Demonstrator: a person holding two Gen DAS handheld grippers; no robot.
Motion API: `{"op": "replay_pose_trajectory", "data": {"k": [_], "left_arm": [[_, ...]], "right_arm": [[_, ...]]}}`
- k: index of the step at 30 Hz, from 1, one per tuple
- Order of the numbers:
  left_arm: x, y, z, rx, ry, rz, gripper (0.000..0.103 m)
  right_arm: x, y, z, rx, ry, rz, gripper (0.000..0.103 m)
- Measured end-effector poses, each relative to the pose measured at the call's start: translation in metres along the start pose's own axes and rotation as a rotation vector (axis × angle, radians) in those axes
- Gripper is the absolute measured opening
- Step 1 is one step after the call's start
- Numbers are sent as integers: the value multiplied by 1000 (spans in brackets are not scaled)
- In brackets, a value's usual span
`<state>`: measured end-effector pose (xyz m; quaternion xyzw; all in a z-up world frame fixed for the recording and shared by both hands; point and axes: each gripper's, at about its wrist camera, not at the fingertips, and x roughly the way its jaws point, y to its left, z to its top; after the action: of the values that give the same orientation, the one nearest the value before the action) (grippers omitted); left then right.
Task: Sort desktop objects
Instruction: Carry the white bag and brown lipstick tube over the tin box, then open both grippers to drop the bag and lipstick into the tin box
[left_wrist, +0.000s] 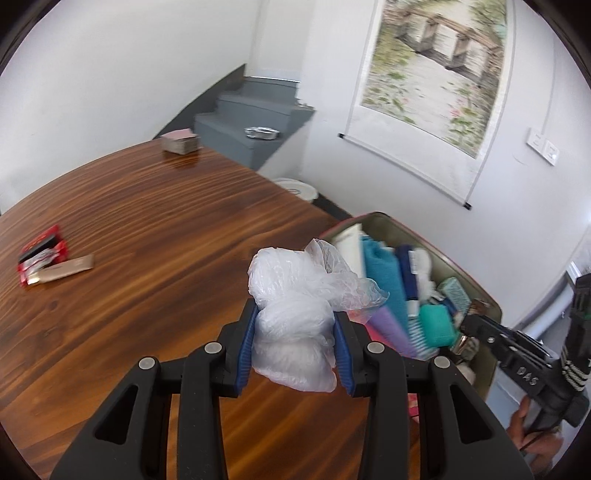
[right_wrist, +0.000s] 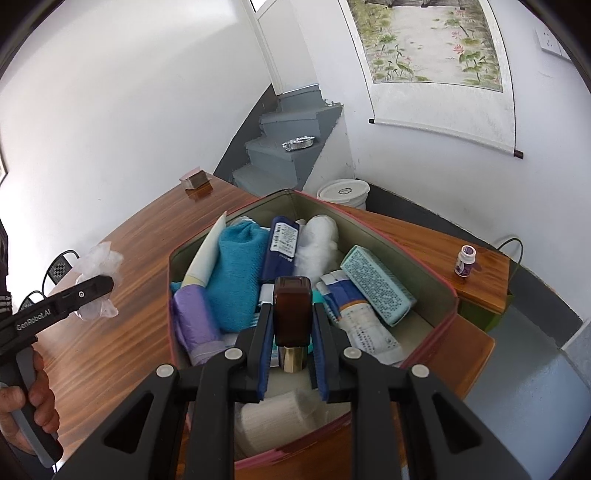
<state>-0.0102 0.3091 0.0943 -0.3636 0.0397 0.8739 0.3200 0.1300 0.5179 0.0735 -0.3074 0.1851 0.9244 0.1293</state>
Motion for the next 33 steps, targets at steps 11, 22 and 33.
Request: {"op": "replay_pose_trajectory", "data": {"k": [11,22,33], "left_arm": [[18,-45,-1,68,37,-69,40],[30,-91,-10,154,68,-133,40],[32,-103,-14,130,82,-185,59]], "right_arm": [[11,-12,7,26,-17,-5,22],[-4,-28,13,96,-109,-8,23],[-12,-32,11,125,-138,-9,54]]}}
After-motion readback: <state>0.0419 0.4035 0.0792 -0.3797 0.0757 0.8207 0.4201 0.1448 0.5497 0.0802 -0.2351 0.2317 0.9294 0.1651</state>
